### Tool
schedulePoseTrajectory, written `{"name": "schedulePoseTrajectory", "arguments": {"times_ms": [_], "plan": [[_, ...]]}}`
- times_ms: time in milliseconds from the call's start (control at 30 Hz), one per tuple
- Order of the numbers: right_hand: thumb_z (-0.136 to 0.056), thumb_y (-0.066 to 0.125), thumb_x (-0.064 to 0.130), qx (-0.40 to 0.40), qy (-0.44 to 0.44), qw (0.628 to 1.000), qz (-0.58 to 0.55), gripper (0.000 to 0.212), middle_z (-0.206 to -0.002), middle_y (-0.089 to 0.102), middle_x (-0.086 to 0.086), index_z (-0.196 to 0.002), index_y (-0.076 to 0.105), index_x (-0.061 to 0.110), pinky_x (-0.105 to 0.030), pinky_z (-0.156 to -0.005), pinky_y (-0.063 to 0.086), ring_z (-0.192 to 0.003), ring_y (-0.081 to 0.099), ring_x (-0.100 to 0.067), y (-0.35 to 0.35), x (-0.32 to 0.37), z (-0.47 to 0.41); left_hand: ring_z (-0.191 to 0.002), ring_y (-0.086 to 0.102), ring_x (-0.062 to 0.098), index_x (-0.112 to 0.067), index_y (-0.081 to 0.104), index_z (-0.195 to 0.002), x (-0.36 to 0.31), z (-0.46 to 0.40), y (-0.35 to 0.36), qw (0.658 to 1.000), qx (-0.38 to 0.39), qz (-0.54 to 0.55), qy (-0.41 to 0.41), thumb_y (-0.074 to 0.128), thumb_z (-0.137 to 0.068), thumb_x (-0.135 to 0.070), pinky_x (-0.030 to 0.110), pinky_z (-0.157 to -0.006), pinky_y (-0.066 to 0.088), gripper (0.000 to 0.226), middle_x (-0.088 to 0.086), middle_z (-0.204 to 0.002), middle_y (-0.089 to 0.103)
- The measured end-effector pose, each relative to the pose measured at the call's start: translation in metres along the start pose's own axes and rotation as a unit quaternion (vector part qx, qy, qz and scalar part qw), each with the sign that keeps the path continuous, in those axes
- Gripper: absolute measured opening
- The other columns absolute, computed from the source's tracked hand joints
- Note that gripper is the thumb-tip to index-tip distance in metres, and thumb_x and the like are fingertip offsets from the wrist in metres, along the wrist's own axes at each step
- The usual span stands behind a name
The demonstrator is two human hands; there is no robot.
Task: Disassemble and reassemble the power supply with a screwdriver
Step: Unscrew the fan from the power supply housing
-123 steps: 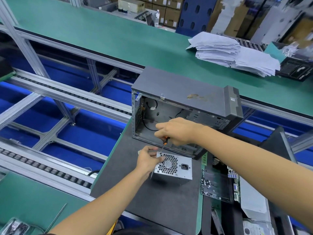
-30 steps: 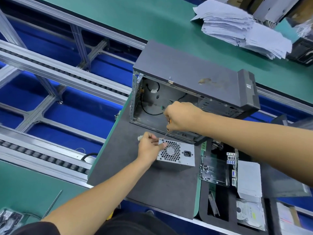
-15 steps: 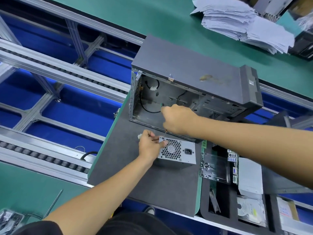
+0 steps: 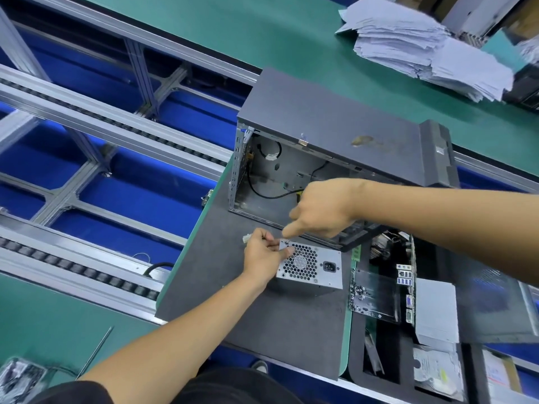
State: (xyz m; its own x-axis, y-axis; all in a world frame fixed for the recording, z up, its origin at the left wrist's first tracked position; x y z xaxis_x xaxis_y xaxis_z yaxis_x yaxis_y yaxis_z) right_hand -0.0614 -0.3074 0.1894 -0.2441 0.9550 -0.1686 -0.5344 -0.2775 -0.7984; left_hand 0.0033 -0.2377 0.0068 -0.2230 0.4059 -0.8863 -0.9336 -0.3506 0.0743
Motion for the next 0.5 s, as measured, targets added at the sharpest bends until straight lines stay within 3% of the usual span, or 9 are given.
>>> {"name": "schedulePoseTrajectory", "arguments": {"times_ms": [67,167,233,267,333,400,500], "plan": [[-0.082,0.049,0.014,-0.026,0.17,0.978,-0.12,0.021,-0.064,0.045,0.003,-0.096,0.038,0.025,-0.031,-0.051,0.028,-0.056,0.043,-0.027,0.002,-0.006,-0.004,-0.074,0.057,0.013,-0.016,0.042,-0.086,0.001,0.0,0.0,1.0,-0.009,-0.001,-0.003,0.088,-0.073,-0.003,0.018,-0.061,0.053,0.05,0.004,-0.086,0.061],[-0.075,0.05,0.01,-0.047,0.425,0.84,-0.334,0.015,-0.066,0.045,0.0,-0.079,0.036,0.017,-0.031,-0.056,0.033,-0.068,0.051,-0.029,0.01,-0.013,-0.009,-0.076,0.058,0.013,-0.018,0.042,-0.085,0.001,0.0,0.0,1.0,-0.01,-0.016,-0.002,0.089,-0.073,-0.007,0.023,-0.066,0.052,0.051,0.003,-0.088,0.062],[-0.077,0.048,0.01,-0.048,0.499,0.758,-0.418,0.008,-0.072,0.05,-0.003,-0.075,0.041,0.014,-0.031,-0.056,0.034,-0.068,0.053,-0.029,0.013,-0.012,-0.01,-0.079,0.061,0.015,-0.017,0.046,-0.087,0.001,-0.001,0.001,1.0,-0.007,-0.017,0.004,0.09,-0.073,-0.008,0.024,-0.07,0.052,0.047,0.006,-0.093,0.066],[-0.078,0.047,0.01,-0.046,0.505,0.741,-0.441,0.007,-0.072,0.051,-0.005,-0.075,0.043,0.015,-0.031,-0.056,0.035,-0.065,0.051,-0.026,0.012,-0.013,-0.009,-0.08,0.062,0.015,-0.018,0.049,-0.09,-0.001,-0.001,0.0,1.0,-0.006,-0.021,0.009,0.09,-0.073,-0.009,0.024,-0.071,0.052,0.045,0.007,-0.096,0.068],[-0.077,0.046,0.008,-0.038,0.484,0.749,-0.451,0.01,-0.069,0.05,-0.004,-0.074,0.041,0.017,-0.03,-0.053,0.033,-0.059,0.046,-0.021,0.012,-0.016,-0.004,-0.084,0.064,0.013,-0.023,0.056,-0.099,-0.004,0.001,0.0,0.999,0.007,-0.032,0.026,0.089,-0.076,-0.014,0.022,-0.071,0.054,0.041,0.003,-0.101,0.069],[-0.078,0.049,0.009,-0.032,0.452,0.79,-0.412,0.016,-0.067,0.048,-0.001,-0.075,0.037,0.02,-0.028,-0.051,0.033,-0.058,0.045,-0.019,0.011,-0.016,0.001,-0.087,0.066,0.011,-0.03,0.062,-0.107,-0.005,0.003,0.002,0.997,0.025,-0.051,0.059,0.086,-0.08,-0.017,0.025,-0.075,0.057,0.038,-0.003,-0.1,0.071],[-0.084,0.054,0.02,-0.028,0.409,0.872,-0.268,0.024,-0.066,0.049,-0.002,-0.098,0.035,0.017,-0.029,-0.048,0.033,-0.056,0.047,-0.019,0.01,-0.016,0.005,-0.072,0.065,0.003,-0.036,0.069,-0.087,-0.011,0.007,0.003,0.989,0.007,-0.096,0.112,0.079,-0.087,-0.023,0.02,-0.068,0.054,0.017,-0.01,-0.08,0.071]]}}
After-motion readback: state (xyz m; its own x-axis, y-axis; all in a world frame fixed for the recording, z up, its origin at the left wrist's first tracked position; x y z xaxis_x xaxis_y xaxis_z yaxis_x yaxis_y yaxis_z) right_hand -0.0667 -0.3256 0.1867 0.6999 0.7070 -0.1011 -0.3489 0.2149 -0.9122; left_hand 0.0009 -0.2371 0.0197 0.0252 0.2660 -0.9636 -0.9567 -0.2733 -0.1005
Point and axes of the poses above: each hand's wrist, its own z-axis away from the middle knuckle, its own y-axis out of the palm, x = y × z, the point moved 5 cm from there along -z, towards the middle knuckle
